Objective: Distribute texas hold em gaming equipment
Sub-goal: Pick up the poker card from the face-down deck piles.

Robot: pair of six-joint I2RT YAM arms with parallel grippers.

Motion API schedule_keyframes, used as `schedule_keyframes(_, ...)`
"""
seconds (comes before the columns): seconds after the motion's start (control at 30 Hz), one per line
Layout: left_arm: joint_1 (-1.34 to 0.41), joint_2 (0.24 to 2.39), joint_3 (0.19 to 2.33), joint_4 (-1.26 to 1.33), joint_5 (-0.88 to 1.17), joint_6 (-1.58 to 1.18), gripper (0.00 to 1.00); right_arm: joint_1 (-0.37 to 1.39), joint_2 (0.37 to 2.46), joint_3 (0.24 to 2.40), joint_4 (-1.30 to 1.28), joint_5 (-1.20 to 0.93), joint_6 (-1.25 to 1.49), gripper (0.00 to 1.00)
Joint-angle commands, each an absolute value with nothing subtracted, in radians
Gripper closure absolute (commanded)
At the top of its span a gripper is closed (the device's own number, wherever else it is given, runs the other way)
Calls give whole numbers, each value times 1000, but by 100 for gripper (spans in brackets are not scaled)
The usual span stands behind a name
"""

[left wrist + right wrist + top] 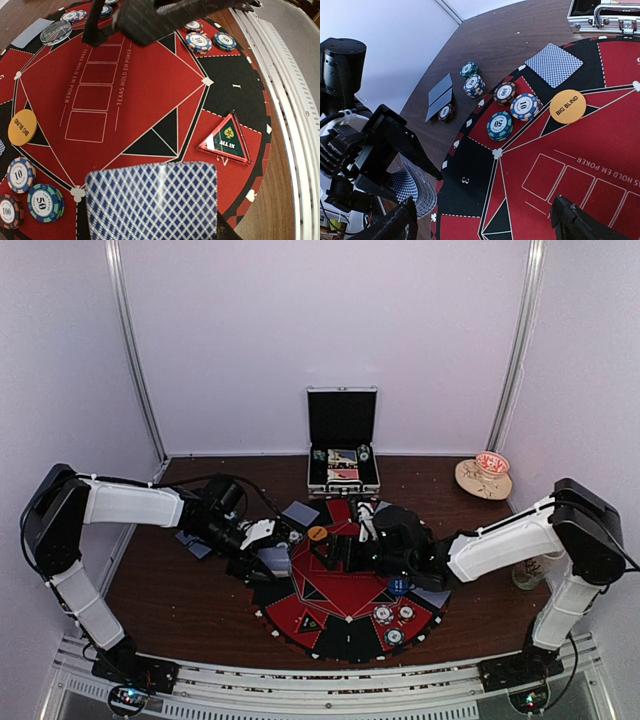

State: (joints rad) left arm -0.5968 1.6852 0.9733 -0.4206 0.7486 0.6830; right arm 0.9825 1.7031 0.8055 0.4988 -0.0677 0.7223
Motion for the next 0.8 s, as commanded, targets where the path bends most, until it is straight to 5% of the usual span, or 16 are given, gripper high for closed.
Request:
schedule_keyframes(0.0,-600,1663,978,-408,781,696,55,991,1764,861,580,-104,755,7)
schedule_keyframes(0.77,-600,1663,977,-410,782,696,55,1028,2004,1061,632,-258,802,8)
